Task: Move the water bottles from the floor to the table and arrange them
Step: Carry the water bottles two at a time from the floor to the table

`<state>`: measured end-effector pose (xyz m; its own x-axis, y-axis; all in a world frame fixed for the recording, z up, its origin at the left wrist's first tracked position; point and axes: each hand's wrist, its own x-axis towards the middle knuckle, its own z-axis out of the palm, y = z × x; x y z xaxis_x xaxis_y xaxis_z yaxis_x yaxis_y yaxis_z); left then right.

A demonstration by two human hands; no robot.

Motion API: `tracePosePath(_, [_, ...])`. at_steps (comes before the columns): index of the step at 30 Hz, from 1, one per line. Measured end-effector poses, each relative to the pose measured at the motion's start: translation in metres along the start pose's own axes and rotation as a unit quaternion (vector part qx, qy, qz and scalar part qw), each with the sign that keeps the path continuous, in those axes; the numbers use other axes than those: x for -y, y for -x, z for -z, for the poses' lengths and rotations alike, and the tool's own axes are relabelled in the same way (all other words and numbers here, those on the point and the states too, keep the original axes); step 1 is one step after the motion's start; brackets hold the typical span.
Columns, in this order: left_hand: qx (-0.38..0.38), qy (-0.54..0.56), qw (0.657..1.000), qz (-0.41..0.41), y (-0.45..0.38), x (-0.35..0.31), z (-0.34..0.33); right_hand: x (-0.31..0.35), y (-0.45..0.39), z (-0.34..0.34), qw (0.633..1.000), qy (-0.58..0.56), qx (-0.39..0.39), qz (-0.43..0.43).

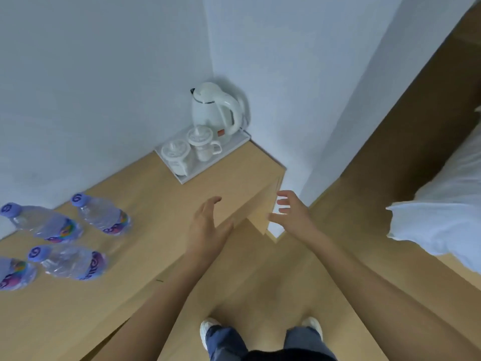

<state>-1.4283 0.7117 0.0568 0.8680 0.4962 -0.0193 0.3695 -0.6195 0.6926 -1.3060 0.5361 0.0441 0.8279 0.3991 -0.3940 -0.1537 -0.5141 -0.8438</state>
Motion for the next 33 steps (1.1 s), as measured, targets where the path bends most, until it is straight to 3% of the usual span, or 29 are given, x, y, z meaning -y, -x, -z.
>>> tracePosePath(12, [0.122,0.051,0.99,-0.052,-0.003,-0.215,-0.212,-0.129,0.043,0.265,0.989,-0.054,-0.128,-0.053])
tracePosePath(19, [0.196,0.061,0.976,-0.072,-0.028,-0.298,-0.299,-0.178,0.046,0.375,0.968,-0.068,-0.219,-0.102])
tracePosePath(33, [0.283,0.053,0.945,-0.157,-0.232,-0.454,-0.435,-0.185,-0.105,0.558,0.936,-0.102,-0.304,-0.146])
